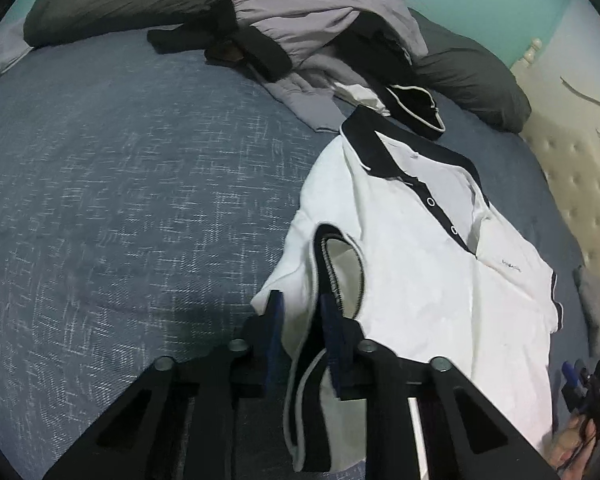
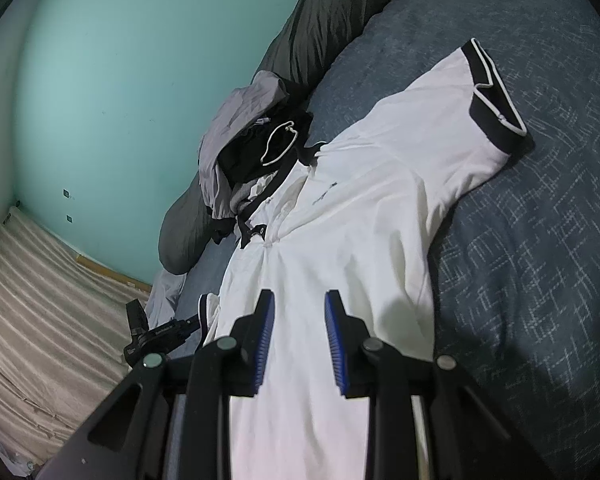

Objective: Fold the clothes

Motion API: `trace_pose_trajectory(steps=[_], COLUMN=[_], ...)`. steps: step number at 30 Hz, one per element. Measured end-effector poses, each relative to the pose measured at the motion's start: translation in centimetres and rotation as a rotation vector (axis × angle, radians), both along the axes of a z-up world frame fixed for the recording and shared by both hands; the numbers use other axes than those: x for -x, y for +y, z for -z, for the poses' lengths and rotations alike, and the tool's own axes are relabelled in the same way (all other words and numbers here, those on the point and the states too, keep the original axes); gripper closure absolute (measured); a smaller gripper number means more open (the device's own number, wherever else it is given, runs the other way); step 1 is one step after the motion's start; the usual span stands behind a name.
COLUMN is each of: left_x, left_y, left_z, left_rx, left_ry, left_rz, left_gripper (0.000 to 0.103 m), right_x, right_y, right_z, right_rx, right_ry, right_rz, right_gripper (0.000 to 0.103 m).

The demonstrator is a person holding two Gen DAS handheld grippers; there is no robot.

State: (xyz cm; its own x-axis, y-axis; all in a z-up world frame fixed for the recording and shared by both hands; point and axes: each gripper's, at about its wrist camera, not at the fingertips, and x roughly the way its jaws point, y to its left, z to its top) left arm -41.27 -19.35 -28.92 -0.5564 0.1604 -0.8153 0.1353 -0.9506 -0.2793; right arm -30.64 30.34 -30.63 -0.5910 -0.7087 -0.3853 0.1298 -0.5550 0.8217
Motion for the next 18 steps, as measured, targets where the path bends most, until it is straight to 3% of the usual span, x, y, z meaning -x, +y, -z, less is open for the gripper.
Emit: trace_pose_trajectory(steps=[4, 8, 18], left_x=[0.2, 0.1, -3.2], left_y=[0.3, 0.5, -0.9], left_z=[0.2, 0.2, -2.3], left_rx=[-0.006, -0.021, -0.044], left_ry=[-0.005, 0.004, 0.072], left_rz=[0.019, 0.026, -0.011], left_gripper=[0.092, 0.101, 0.101], right_x=[0.1, 0.1, -0.1], right_y=[0.1, 0.2, 0.2], right_z=[0.0, 0.1, 0.1], right_rx=[0.003, 0.006, 0.017], right_ry=[0.000, -0.003, -0.007], right_rz=[0.001, 0.002, 0.006], right_gripper=[0.078, 0.078, 0.078])
